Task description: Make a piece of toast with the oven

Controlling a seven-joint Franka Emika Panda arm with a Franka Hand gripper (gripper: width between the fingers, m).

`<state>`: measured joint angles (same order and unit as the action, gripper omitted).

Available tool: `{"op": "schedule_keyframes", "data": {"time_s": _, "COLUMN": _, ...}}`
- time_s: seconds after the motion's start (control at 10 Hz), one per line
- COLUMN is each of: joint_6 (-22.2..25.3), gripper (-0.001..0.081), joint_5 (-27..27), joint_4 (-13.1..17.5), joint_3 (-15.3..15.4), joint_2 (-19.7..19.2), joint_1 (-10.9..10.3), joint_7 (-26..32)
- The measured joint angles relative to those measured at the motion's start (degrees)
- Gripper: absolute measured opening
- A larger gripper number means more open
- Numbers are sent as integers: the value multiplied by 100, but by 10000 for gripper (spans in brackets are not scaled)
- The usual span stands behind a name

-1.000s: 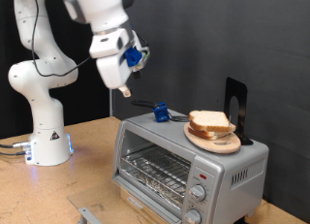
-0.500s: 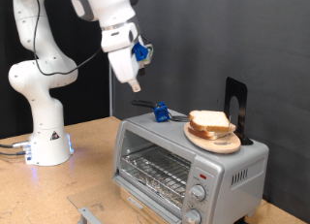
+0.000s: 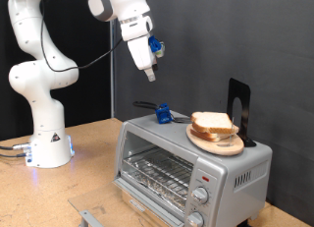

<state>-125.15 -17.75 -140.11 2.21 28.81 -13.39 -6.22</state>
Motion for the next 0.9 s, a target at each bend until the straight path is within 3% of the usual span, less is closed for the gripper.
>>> {"op": "schedule_keyframes", "data": {"time_s": 0.5, "joint_6": -310, "gripper": 808, "joint_5": 22, "joint_4": -414, "joint_3": 137, "joint_2": 334, "joint_1": 4, "joint_7": -95}}
{"op": "schedule_keyframes", "data": {"time_s": 0.9, "joint_6": -697, "gripper": 808, "joint_5": 11, "joint_4": -462, "joint_3": 153, "joint_2": 94, "joint_1": 5, "joint_7": -110}}
